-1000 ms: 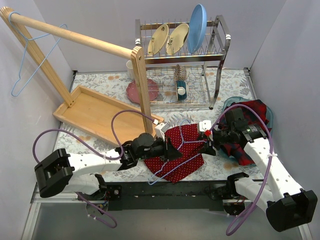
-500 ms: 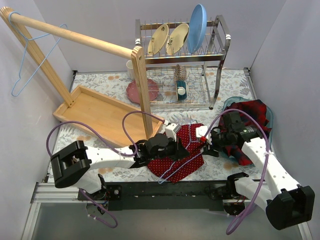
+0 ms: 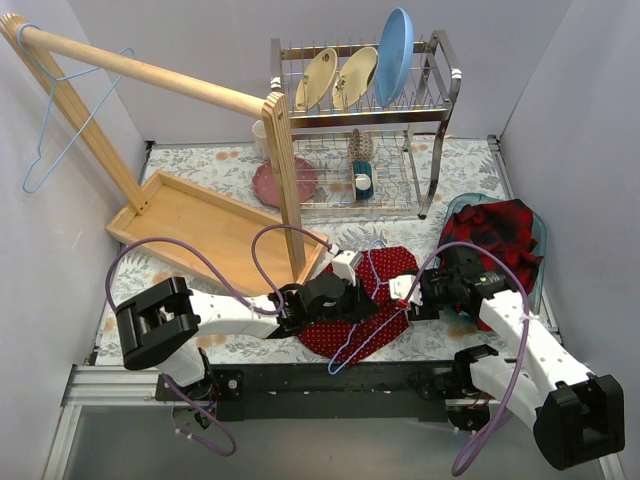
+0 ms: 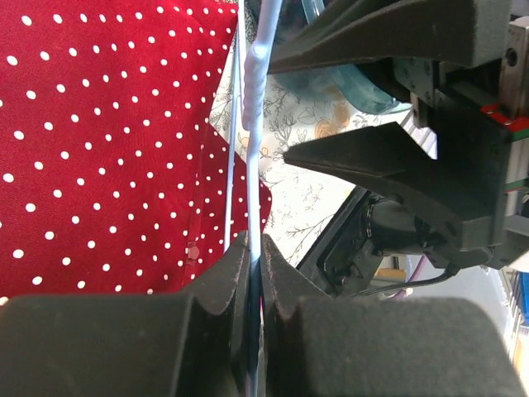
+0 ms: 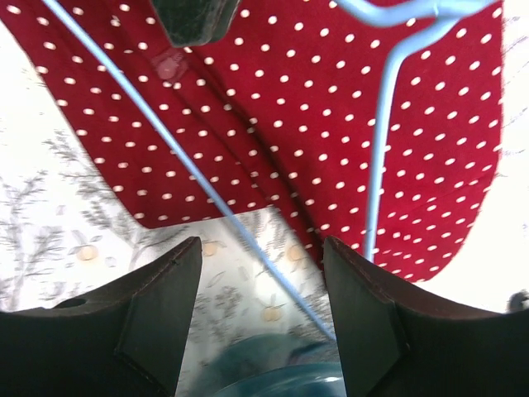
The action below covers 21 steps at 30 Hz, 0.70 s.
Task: Place the skirt on the hanger
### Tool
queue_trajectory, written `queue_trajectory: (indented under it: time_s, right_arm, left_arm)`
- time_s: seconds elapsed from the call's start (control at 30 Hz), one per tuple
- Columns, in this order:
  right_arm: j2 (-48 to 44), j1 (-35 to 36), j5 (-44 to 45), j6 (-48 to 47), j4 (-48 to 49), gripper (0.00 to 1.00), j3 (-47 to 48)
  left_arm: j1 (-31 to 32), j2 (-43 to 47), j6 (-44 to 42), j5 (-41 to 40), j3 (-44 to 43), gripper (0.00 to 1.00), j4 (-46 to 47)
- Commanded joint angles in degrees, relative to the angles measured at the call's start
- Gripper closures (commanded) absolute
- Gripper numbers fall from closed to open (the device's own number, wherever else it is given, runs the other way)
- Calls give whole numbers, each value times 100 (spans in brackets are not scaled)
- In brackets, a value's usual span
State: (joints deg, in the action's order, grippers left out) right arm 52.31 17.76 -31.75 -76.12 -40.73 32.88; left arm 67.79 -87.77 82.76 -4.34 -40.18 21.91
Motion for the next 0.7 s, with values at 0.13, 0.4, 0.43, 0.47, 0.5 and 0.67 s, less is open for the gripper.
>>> queue_trajectory:
  time_s: [0.13,0.4,0.43,0.47,0.5,0.67]
  right_arm:
    - [261,26,-393,-851,644,34,-185]
    - [780,52,28,-1037,1172,34,-309]
    - [850,70,115,-1054,1225,34,-344]
    - [885,87,160,-1046,1356,34,-361]
    - [894,87,221,-1037,1427,34,-379]
    - [991,184,371,-1002,1779,34,-511]
  left_arm:
    - [-81,-83,91,-243,-25,100,182]
    - [-196,-179,187,-76,81,100,331]
    - [-213,-179,196,-67,90,100,349]
    - [-213,-179,197,-50,116,100,358]
    - [-231,-197,197,-32,116,100,366]
    - [-249,-258,205,38,125,100,393]
